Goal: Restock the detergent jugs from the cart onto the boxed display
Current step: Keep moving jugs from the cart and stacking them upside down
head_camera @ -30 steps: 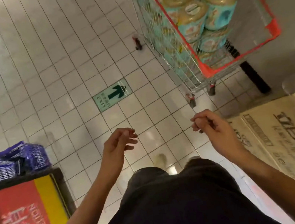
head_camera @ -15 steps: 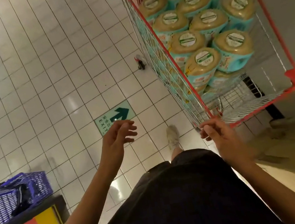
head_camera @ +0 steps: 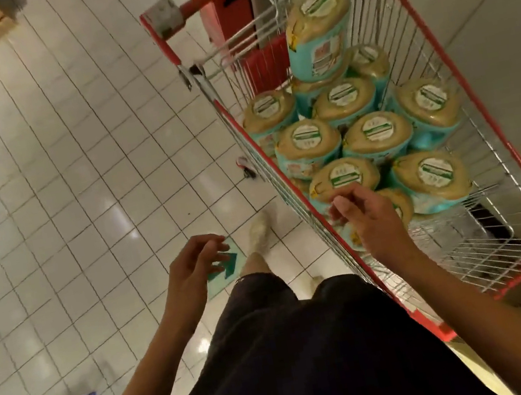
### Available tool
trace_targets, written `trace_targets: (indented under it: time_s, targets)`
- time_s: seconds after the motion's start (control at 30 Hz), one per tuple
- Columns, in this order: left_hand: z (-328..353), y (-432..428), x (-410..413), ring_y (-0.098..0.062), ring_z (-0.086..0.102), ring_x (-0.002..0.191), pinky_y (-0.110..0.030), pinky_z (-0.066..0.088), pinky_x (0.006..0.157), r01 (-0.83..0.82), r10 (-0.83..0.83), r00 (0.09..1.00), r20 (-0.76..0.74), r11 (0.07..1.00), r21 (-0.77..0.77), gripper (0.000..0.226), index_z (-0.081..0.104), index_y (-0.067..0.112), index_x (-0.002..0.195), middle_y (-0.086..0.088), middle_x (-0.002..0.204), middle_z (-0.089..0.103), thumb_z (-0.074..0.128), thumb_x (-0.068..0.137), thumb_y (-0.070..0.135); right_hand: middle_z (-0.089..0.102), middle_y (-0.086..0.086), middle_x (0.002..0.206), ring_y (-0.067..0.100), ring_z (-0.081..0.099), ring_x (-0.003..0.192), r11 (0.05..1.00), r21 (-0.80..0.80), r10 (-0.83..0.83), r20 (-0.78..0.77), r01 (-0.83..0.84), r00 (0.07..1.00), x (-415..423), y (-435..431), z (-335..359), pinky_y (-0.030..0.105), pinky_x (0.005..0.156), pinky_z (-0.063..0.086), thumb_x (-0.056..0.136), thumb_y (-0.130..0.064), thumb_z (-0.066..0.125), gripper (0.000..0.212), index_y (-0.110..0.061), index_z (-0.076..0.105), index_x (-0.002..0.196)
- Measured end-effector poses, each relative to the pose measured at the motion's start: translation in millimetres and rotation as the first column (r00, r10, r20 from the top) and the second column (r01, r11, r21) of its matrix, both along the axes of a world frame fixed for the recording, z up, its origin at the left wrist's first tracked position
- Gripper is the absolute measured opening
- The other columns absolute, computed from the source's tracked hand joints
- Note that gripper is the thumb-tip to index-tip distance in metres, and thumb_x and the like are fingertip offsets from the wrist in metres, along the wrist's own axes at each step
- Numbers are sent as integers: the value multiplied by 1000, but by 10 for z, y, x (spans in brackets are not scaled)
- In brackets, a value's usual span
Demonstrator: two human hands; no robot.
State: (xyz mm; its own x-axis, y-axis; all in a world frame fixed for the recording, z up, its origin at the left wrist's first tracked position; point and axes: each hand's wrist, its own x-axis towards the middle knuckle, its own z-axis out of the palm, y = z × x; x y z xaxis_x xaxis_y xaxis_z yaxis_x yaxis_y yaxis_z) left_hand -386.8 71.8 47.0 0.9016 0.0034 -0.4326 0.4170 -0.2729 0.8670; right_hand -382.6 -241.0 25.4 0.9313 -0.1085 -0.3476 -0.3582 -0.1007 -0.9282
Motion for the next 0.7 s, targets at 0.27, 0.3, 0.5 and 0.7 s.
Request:
trace_targets:
  time_s: [0.27,0.3,0.5,0.7]
  targets:
    - [-61,-121,1969,-25,73,97,-42,60,86,390,-391,920,-16,920,-40,39,71,19,112,-5,105,76,56,94,49,75,-11,88,4,69,81,944,-81,-318,16,319,948,958,249,-28,15,74,54,104,-31,60,20,-44,72,95]
    - [-53,-178,2184,-24,73,97,-42,60,85,452,-453,891,-13,891,-44,41,71,20,112,-3,105,76,55,92,53,75,-11,87,4,69,80,929,-93,-359,15,359,933,1024,270,-34,16,74,54,102,-35,60,17,-45,72,94]
    - [-100,-739,3154,-21,72,97,-45,60,84,723,-723,690,33,690,26,31,70,22,112,1,107,74,55,98,45,73,-2,87,16,68,84,840,-78,-541,-25,538,841,1246,247,-157,43,82,56,95,-47,60,17,-37,74,97]
    - [-226,-1410,3696,-9,69,95,-30,58,77,708,-721,685,109,693,134,22,63,34,116,6,105,71,64,96,44,72,3,86,28,69,87,800,-103,-597,-45,591,801,1581,-62,-254,52,87,56,99,-40,57,16,-31,69,93]
